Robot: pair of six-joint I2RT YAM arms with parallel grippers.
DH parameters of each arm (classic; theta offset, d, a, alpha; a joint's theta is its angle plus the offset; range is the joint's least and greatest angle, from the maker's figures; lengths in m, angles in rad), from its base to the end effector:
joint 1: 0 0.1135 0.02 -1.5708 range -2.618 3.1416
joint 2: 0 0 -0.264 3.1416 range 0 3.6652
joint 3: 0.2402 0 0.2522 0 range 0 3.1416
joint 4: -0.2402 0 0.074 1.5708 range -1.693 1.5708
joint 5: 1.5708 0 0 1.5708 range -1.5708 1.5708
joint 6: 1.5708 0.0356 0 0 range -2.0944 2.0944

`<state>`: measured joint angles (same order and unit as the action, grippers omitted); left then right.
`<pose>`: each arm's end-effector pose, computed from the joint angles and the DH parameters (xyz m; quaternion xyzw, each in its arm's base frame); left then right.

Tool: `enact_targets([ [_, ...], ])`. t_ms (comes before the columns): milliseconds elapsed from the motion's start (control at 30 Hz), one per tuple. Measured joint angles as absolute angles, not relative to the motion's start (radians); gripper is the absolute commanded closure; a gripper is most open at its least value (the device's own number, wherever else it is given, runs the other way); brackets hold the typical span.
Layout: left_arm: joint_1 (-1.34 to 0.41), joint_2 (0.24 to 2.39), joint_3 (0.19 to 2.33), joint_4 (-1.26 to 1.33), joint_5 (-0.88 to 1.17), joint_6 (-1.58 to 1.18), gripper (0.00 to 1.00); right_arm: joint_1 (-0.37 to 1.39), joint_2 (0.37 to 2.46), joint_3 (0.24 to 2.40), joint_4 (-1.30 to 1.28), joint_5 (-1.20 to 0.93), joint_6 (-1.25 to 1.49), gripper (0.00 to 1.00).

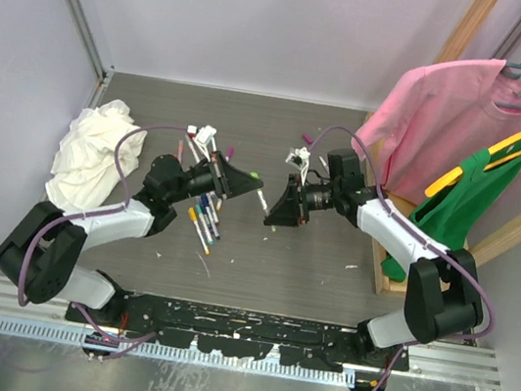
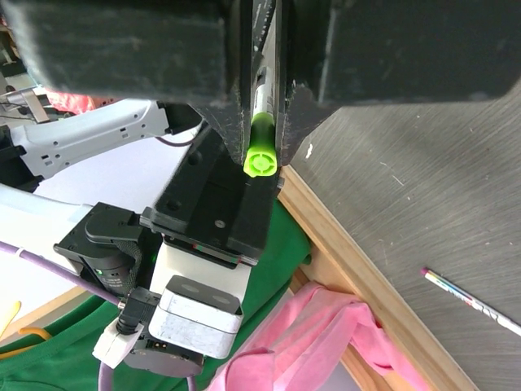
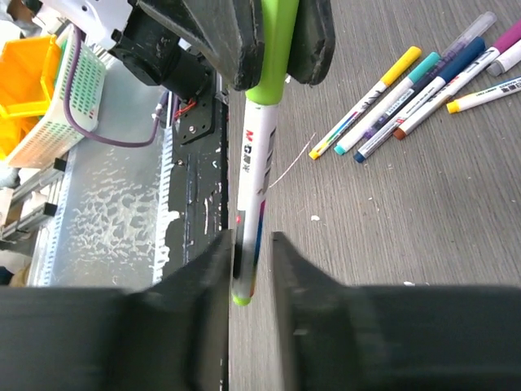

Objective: Open the pen caps
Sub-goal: Open the pen cap from the pen.

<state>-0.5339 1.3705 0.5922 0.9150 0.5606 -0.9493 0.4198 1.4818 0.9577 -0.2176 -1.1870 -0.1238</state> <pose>0.2376 -0.1625 0.2572 0.0738 0.6609 -0.6233 0.4113 0.2633 0.1537 0.2468 -0.4207 0.6704 0.5555 0.2548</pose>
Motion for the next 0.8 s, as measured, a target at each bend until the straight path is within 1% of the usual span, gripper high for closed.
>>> enact_targets([
  [67,-0.534,1.375,0.592,0.918,0.561,-0.951,1.00,0.420,1.482,0.958,-0.208,-1.185,-0.106,0.51],
  [133,-0.540,1.383,0.592,0.931,0.561,-0.951,1.00,0.423,1.482,0.954,-0.158,-1.179,-0.054,0.50],
  [233,-0.561,1.409,0.592,0.954,0.554,-0.950,1.00,0.424,1.474,0.920,-0.043,-1.172,0.034,0.55],
  [333,-0.583,1.452,0.592,0.980,0.553,-0.950,1.00,0.424,1.469,0.886,0.017,-1.153,0.100,0.72],
  [367,-0.588,1.467,0.592,0.989,0.550,-0.950,1.00,0.424,1.469,0.884,0.025,-1.145,0.114,0.82],
  [433,-0.593,1.491,0.592,1.005,0.544,-0.955,1.00,0.424,1.469,0.884,0.039,-1.130,0.129,0.97],
  [467,-0.593,1.495,0.592,1.017,0.544,-0.948,1.00,0.424,1.471,0.884,0.037,-1.121,0.138,0.99],
  [633,-0.551,1.523,0.609,1.046,0.573,-0.956,1.00,0.424,1.486,0.913,0.029,-1.071,0.126,0.99],
  [700,-0.516,1.557,0.646,1.053,0.607,-0.968,1.00,0.424,1.505,0.943,0.028,-1.037,0.112,0.99],
  [800,-0.421,1.629,0.763,1.089,0.578,-1.010,1.00,0.415,1.524,0.948,-0.021,-1.016,0.085,0.99],
])
